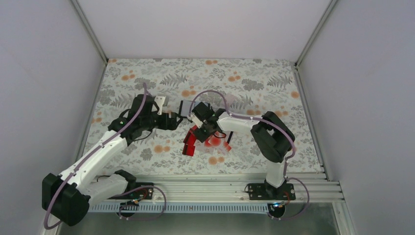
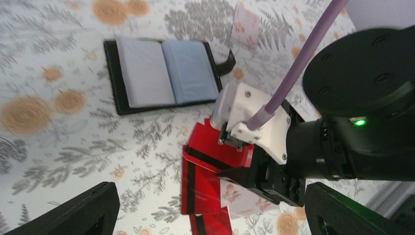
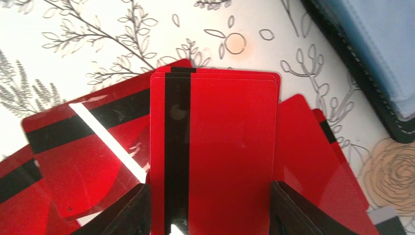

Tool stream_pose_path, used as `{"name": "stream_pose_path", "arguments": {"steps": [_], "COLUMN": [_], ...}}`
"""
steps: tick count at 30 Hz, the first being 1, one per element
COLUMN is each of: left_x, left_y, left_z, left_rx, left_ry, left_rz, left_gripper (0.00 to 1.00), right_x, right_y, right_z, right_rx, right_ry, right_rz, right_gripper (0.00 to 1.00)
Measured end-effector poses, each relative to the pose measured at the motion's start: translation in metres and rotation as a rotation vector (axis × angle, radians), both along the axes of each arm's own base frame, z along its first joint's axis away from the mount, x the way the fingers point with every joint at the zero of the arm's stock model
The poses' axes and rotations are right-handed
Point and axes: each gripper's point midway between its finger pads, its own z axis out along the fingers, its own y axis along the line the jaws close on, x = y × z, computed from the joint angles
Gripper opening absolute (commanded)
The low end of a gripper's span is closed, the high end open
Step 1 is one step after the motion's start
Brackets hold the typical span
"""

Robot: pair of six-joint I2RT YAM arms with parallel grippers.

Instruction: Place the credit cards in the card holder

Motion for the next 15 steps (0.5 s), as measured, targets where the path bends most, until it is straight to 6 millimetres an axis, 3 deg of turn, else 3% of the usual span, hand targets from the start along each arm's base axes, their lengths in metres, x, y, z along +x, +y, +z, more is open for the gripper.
{"name": "stream_pose_path", "arguments": {"steps": [2,9,15], "left_x": [-0.002,-0.014,-0.012], "left_y": [-0.004,-0.016,-0.03], "left_z": [-0.01,-0.073,-0.097], "left_rx": [-0.016,-0.052,-0.093], "left_ry": [0.043,0.287,0.418], "left_rz": [-0.01,0.002,0.0], "left_gripper": [0.93,0.91,0.9], "right_x": [-0.003,-0.011,-0.012], "right_y": [0.002,0.011,0.012], "right_z": [0.0,0.004,0.007], "right_rx": [0.013,0.104,0.186], "right_ry": [0.014,0.092,0.165], "right_rz": [0.006,0.017,0.006], "right_gripper": [0.55,0.55,0.55]}}
